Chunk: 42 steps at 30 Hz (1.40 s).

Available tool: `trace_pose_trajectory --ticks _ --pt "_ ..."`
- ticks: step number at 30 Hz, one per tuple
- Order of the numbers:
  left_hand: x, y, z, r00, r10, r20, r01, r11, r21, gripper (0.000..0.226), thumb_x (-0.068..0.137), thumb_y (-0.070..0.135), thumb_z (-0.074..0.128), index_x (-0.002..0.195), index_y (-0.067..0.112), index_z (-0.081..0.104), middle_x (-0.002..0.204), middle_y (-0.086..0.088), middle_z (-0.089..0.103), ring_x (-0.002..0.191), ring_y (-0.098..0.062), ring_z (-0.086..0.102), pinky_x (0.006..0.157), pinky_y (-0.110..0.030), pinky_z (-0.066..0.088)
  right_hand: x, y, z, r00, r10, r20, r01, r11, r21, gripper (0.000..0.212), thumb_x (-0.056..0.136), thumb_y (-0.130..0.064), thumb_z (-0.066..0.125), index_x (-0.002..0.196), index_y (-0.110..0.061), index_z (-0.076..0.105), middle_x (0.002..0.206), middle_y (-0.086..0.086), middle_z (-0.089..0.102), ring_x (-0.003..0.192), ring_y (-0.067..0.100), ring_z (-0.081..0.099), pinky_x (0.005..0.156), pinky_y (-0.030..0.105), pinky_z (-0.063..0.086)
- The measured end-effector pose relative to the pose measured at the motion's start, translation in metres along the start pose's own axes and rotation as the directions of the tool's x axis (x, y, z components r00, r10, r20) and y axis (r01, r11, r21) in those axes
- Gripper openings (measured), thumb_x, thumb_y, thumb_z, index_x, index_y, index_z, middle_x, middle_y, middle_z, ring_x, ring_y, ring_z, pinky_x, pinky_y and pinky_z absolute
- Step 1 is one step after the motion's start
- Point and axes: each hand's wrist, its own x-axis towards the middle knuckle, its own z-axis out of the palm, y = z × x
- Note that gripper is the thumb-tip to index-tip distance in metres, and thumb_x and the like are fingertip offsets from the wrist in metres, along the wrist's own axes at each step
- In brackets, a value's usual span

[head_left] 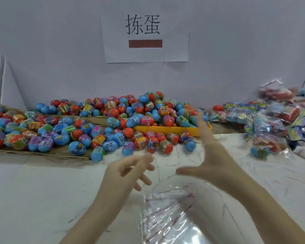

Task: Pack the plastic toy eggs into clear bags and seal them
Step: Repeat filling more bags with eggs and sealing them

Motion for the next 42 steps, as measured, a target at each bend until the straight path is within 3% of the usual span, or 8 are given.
trace_pose_trajectory --ticks 5,13,21,27,31,34,38,42 --pt "-0.012 -0.001 0.027 0.972 -0.070 0.226 0.090 0.993 -0.079 0.036 0.057 0.053 0.068 0.070 0.020 0.072 0.069 0.002 0.072 0.063 -0.006 0.067 0.055 -0.015 0.050 -0.010 -0.010 0.042 0.892 -0.332 0.306 0.410 0.879 -0.242 0.132 0.064 -0.037 0.078 0.121 -0.046 -0.041 0.140 -0.032 -0.031 0.129 -0.011 -0.030 0.102 0.009 -0.022" --pt "-0.010 0.004 0.019 0.979 -0.093 0.182 0.128 0.973 -0.190 0.022 0.055 0.032 0.067 0.060 0.012 0.074 0.060 -0.011 0.070 0.051 -0.015 0.067 0.048 -0.017 0.050 -0.015 -0.015 0.025 0.912 -0.148 0.383 0.147 0.989 0.031 0.126 0.049 -0.055 0.081 0.129 -0.064 -0.016 0.137 -0.044 0.014 0.127 -0.024 0.012 0.097 0.005 0.023" --pt "-0.003 -0.010 0.009 0.986 0.091 -0.138 -0.074 0.989 0.124 0.002 0.062 0.029 0.073 0.064 0.030 0.071 0.063 0.005 0.071 0.055 -0.004 0.063 0.054 -0.011 0.048 -0.006 -0.021 -0.004 0.788 -0.469 -0.399 0.458 0.880 -0.130 0.025 0.077 -0.040 0.065 0.101 -0.033 0.061 0.073 -0.015 0.062 0.064 0.003 0.056 0.067 0.015 0.044" --pt "0.014 -0.017 -0.029 0.824 0.381 -0.420 0.140 0.581 0.802 0.104 0.055 -0.003 0.083 0.138 0.028 0.031 0.140 -0.003 0.013 0.123 -0.010 0.013 0.099 -0.038 0.016 -0.006 -0.014 -0.007 0.882 -0.386 -0.272 0.266 0.882 -0.388 0.020 0.070 -0.025 0.076 0.087 -0.017 0.069 0.063 -0.013 0.048 0.057 0.006 0.043 0.062 0.028 0.039" --pt "0.016 -0.016 -0.043 0.832 0.446 -0.331 0.077 0.498 0.864 0.042 0.060 0.012 0.084 0.092 0.021 0.060 0.097 0.002 0.039 0.099 -0.018 0.034 0.075 -0.026 0.013 -0.008 -0.018 -0.022 0.973 -0.067 0.219 0.060 0.997 0.038 0.034 0.044 -0.051 0.074 0.065 -0.028 0.060 0.053 -0.013 0.052 0.049 0.000 0.043 0.048 0.013 0.036" --pt "0.018 -0.014 -0.050 0.889 0.299 -0.346 0.114 0.588 0.801 0.030 0.070 0.042 0.074 0.062 0.015 0.065 0.056 0.009 0.051 0.064 -0.017 0.049 0.058 -0.028 0.028 -0.011 -0.019 -0.020 0.745 0.115 0.658 -0.008 0.987 -0.163 0.038 0.040 -0.050 0.082 0.070 -0.042 0.061 0.063 -0.021 0.057 0.057 -0.006 0.048 0.056 0.017 0.041" --pt "0.020 -0.014 -0.044 0.892 0.110 -0.438 0.303 0.573 0.761 0.079 0.084 0.066 0.017 0.065 0.003 0.062 0.064 -0.005 0.056 0.066 -0.024 0.049 0.058 -0.033 0.031 -0.017 -0.025 -0.004 0.603 0.247 0.759 0.058 0.935 -0.350 0.046 0.042 -0.046 0.088 0.077 -0.044 0.059 0.073 -0.027 0.055 0.063 -0.008 0.049 0.063 0.019 0.045" --pt "0.026 -0.020 -0.050 0.898 0.225 -0.378 0.159 0.636 0.755 0.042 0.094 0.035 0.048 0.074 -0.002 0.057 0.073 -0.004 0.045 0.079 -0.026 0.047 0.068 -0.038 0.035 -0.020 -0.027 0.006 0.646 0.218 0.731 0.098 0.927 -0.363 0.047 0.040 -0.043 0.089 0.076 -0.037 0.060 0.078 -0.011 0.060 0.063 -0.001 0.049 0.060 0.024 0.042"
